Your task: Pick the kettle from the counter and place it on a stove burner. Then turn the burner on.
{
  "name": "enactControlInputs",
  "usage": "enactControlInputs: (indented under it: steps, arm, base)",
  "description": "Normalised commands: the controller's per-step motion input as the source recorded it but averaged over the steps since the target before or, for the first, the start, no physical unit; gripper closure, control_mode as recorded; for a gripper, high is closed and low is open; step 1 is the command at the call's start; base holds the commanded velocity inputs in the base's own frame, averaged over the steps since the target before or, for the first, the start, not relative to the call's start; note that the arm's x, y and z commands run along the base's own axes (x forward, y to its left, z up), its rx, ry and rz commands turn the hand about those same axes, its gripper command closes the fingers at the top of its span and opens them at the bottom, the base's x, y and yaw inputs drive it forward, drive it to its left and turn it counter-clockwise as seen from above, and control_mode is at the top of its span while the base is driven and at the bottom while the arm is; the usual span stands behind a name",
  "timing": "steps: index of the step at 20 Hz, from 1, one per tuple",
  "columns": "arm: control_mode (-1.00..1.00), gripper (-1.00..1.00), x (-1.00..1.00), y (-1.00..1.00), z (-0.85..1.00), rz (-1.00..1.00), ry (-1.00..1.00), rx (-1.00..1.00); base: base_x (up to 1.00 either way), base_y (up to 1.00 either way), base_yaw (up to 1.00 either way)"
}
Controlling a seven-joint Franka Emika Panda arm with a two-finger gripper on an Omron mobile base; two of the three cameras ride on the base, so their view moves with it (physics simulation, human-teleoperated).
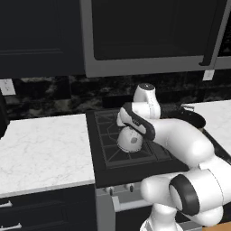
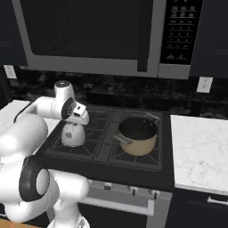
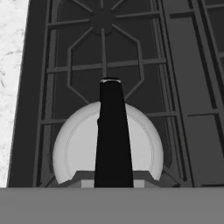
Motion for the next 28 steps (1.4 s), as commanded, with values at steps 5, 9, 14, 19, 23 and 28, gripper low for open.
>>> enactControlInputs:
  steps: [5, 9, 14, 19, 23, 28]
  arm:
    - [-1.0, 1.0, 0.06, 0.1, -0.25, 0.0, 0.06, 0.02]
    - [-1.0, 1.0, 0.0, 0.0, 0.0, 0.0, -0.2, 0.0]
    - [-1.0, 1.0, 0.0, 0.0, 0.0, 0.0, -0.06, 0.0]
    - [-1.0, 1.0, 0.23, 0.0, -0.21, 0.0, -0.01, -0.02]
    - [-1.0, 1.0, 0.09, 0.0, -0.19, 0.0, -0.09, -0.03]
    - [-1.0, 1.0, 0.0, 0.0, -0.3, 0.0, -0.13, -0.08]
  base:
    - [0.0, 0.0, 0.0]
    - [0.0, 0.0, 0.0]
    - [0.0, 0.0, 0.0]
    - [0.0, 0.0, 0.0]
    - [0.0, 0.0, 0.0]
    - [0.0, 0.0, 0.0]
